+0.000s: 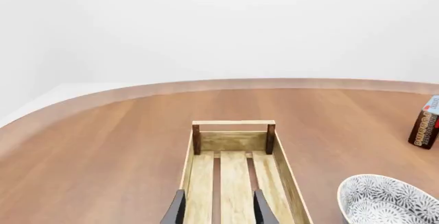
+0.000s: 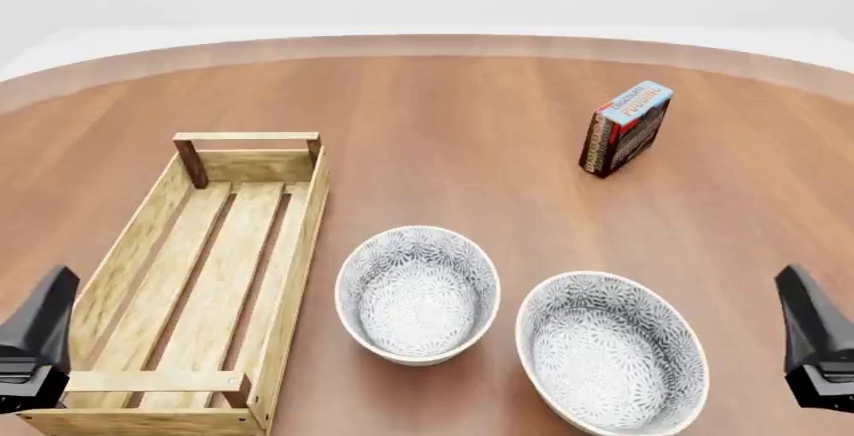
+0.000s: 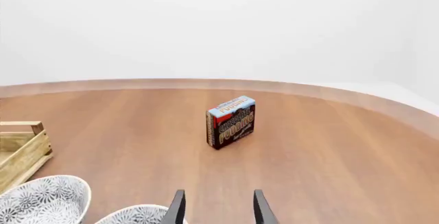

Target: Stack the left bowl on the right bowl and place them in the tray.

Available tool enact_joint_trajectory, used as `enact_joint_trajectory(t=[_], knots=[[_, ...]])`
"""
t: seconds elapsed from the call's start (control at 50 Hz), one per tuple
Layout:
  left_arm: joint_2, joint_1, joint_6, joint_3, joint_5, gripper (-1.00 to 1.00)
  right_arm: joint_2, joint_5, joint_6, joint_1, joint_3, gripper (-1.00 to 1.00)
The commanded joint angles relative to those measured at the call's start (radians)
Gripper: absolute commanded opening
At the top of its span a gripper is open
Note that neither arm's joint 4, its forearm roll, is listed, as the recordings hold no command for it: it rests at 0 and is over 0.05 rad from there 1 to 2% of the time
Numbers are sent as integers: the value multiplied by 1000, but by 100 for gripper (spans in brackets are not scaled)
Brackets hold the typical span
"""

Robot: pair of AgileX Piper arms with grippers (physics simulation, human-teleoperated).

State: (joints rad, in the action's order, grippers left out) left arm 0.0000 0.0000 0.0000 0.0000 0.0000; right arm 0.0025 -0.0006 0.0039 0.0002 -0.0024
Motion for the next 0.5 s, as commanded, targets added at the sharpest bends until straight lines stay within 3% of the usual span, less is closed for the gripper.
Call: enact_joint_trajectory(t=[0.02,0.28,0.34,0.46,0.5], knots=[[0,0,0,0,0,100,6,-2,9,2,-4,100],[0,0,0,0,0,100,41,-16,6,33,-14,100],[0,0,0,0,0,100,43,13,-8,38,-58,100],[0,0,0,0,0,100,188,-5,-12,71,-164,100],[0,0,0,0,0,100,256,-11,-29,120,-214,100]])
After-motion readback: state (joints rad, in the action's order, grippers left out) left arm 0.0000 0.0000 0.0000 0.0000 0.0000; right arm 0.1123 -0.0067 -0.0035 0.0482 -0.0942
